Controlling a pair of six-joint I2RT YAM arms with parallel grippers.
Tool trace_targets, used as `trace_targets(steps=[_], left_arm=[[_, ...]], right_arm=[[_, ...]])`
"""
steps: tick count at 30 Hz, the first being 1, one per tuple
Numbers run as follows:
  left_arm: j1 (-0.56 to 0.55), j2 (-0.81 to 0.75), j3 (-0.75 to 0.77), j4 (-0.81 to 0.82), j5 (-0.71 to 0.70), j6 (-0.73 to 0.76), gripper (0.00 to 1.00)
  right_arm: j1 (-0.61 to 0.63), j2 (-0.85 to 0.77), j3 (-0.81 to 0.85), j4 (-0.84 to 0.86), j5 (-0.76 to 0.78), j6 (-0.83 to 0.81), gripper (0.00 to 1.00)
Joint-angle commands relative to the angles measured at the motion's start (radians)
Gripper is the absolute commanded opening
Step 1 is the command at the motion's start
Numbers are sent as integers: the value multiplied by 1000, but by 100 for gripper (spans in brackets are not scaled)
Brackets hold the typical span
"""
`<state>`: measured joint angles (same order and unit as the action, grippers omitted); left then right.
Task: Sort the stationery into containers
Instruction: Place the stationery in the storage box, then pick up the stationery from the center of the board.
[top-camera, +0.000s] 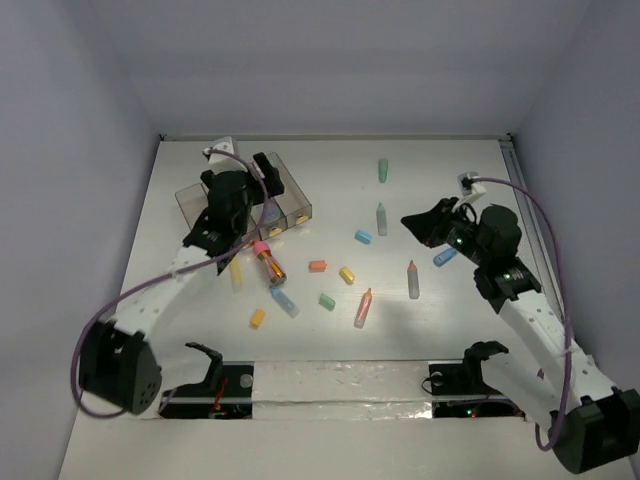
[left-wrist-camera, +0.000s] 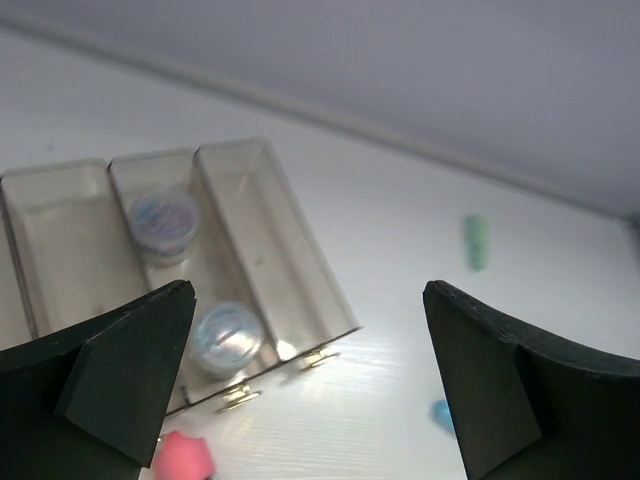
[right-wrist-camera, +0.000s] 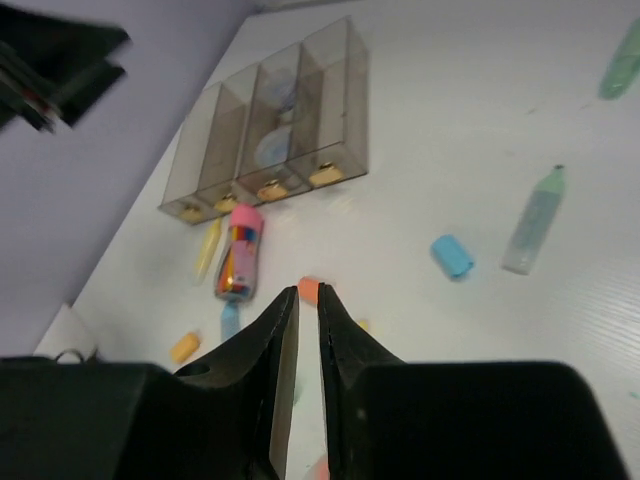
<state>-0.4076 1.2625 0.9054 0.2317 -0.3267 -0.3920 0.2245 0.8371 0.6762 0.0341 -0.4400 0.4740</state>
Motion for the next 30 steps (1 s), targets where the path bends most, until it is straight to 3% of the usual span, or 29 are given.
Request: trace_targets(steps=[1,8,11,12,15,18,25,30], left_arm=[[-16,-235,-14,12,80,-39,99],[-27,-515,12,-116,216,-10,99],[-27,-626,13,-199,247,39,99],[-27,-658,9,-218,248,51,99],[-27,-800,-17,-296,226,103,99],[-27,-929,-42,-371,180,139,99],[-27,-1123,-141,-422,95,171,99],[-27,-1137,-183,-414,118,174,99]], right_arm=[[149,65,72,70,64,-44,19],[496,389,261,36,312,-118,24],[599,544,365,-6,398,-182,41],[619,583,393,-17,415,-193,55],[683,739,500,-61,437,-228,78],[728,892,627,-115,484,-253,87],[750,1164,888,-269,503,-278,88],[750,1275,1012,-330,488,-285,85]])
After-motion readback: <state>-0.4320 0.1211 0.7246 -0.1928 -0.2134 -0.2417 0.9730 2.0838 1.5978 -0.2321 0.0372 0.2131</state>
